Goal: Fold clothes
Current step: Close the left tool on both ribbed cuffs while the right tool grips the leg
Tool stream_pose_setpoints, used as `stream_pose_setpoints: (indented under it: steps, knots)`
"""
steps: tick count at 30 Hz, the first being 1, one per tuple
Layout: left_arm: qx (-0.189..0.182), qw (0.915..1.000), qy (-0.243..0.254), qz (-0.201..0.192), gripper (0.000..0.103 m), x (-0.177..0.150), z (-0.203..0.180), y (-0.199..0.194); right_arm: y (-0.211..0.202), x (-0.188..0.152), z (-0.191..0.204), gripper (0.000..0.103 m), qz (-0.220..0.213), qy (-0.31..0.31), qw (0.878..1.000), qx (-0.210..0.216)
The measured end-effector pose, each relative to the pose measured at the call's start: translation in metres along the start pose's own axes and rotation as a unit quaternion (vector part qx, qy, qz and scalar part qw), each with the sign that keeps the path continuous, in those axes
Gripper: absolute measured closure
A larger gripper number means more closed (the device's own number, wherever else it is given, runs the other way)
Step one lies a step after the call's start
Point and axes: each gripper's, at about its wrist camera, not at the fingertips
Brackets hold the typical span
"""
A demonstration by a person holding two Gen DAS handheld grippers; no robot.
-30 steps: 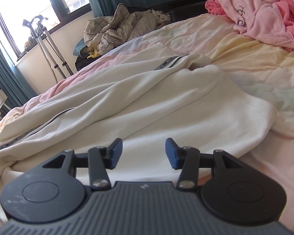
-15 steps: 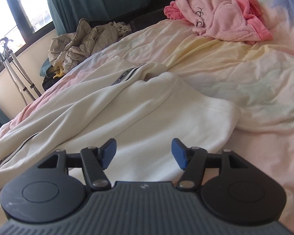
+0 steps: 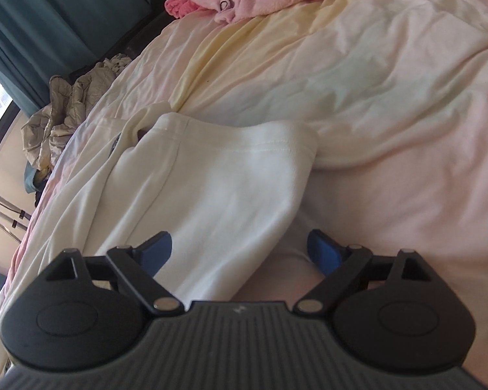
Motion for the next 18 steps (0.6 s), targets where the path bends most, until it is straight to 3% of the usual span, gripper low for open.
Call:
stream_pose_setpoints:
  steps: [4, 6, 10, 18]
  knots:
    - [-0.001, 1.0, -0.006, 0.0, 0.009, 0.001, 0.002, 0.0, 0.002, -0.008, 0.015, 0.012, 0.042, 0.006, 0.993, 0.112]
    - [-0.002, 1.0, -0.009, 0.001, 0.009, 0.001, 0.003, 0.0, -0.003, -0.009, 0.023, 0.012, 0.031, 0.0, 0.989, 0.144]
    - [-0.002, 0.9999, -0.015, 0.002, 0.009, 0.001, 0.004, 0.0, -0.008, -0.006, 0.019, 0.012, 0.023, 0.047, 0.977, 0.206]
    - [-0.002, 0.9998, -0.019, 0.004, 0.009, 0.002, 0.004, 0.0, -0.027, 0.003, 0.027, 0.012, -0.035, 0.032, 0.971, 0.234]
Point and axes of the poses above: each gripper's, at about its wrist camera, not at the fingertips, and y roughly the way its jaws point, z to its left, x to its top, and after that the axes turned 2 degrees about -z, right-handed
